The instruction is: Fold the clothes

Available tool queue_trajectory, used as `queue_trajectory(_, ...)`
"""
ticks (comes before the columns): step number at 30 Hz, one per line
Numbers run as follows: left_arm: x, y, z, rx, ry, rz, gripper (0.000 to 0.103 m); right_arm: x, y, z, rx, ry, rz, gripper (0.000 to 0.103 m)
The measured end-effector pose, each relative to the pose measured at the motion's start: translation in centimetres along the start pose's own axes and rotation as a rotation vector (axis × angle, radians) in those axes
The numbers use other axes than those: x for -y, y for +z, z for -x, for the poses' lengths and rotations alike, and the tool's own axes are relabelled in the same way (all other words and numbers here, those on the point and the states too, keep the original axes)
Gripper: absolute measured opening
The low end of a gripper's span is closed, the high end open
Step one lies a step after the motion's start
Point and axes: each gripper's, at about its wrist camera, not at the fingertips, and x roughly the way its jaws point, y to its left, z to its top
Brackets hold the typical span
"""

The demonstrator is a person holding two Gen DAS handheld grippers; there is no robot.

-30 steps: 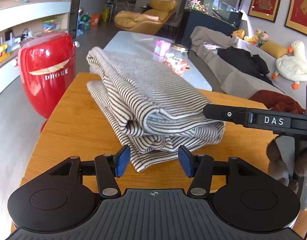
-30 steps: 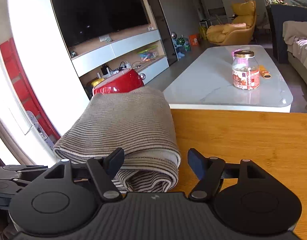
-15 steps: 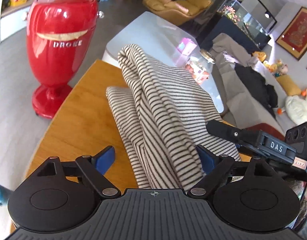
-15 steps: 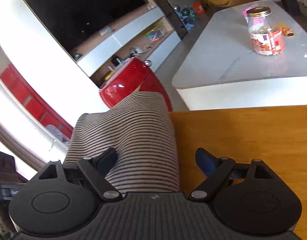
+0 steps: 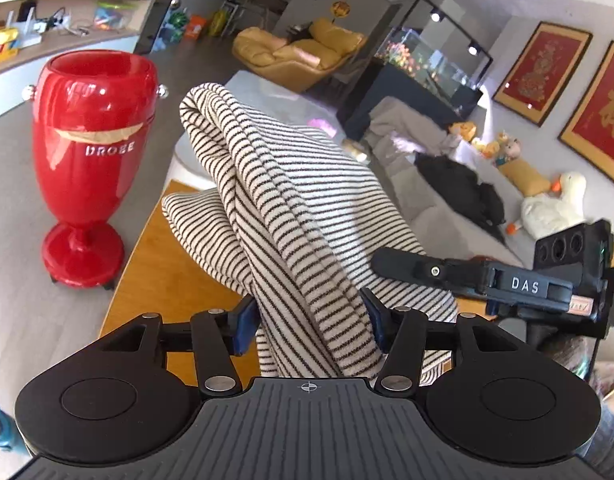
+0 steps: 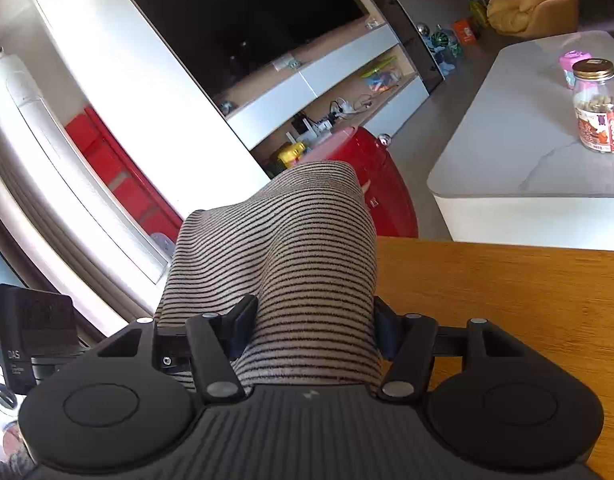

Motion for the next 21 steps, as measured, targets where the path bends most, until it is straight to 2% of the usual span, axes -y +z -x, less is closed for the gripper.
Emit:
queue_trajectory(2,-0.1,-0.6,0.2,-0.028,0.028,-0.027,0.051,-0.2,-1.3,-0.9,-0.012,-0.137,0.095,0.059)
queue_trajectory(3,0.0,-0.6,1.0,-0.009,0.033,-0.044,0.051,-0.3,-1.8,-0.7,0.001,-0.175,0.139,0.060)
queue_trajectory(7,1.6,2.5,5.2,0.184,0.008,-0.117,0.054,-2.2,-1.8,1.3,0.064,-0.225,0.204,0.062)
queue_trajectory(9,2.7,4.6,4.6,0.232,0.024,-0.154,0.062,-4.6,-1.8,2.3,0.126,-0.239,0.292,0.062)
queue_trajectory(11,3.1,6.1,1.8,0.213,0.074,-0.175,0.064,-6.6,-2.2,2.7,0.148,-0.191,0.305,0.062)
queue_trajectory(14,1.5,5.5,-4.3,0.076,0.213,-0.135,0.055,-8.8,-4.6,0.3,0.039,-0.193,0.358,0.062)
queue_trajectory(16,1.1,4.1,-5.3,0.091,0.248,-0.151,0.059,-9.5,-6.6,-1.1,0.005,-0.238,0.438,0.063)
queue_trajectory(18,1.8,3.3,-3.9,0.126,0.273,-0.151,0.058,-10.0,-7.1,-0.5,0.029,-0.246,0.470,0.063)
queue_trajectory(19,2.4,2.9,-2.5,0.145,0.281,-0.131,0.056,-10.0,-6.7,0.3,0.036,-0.228,0.444,0.068)
queue_trajectory(20,3.2,2.3,-0.9,0.166,0.285,-0.116,0.059,-9.7,-6.2,1.5,0.049,-0.208,0.401,0.076)
queue_trajectory(21,4.0,1.4,0.8,0.190,0.283,-0.107,0.071,-9.3,-5.9,2.8,0.075,-0.216,0.377,0.097)
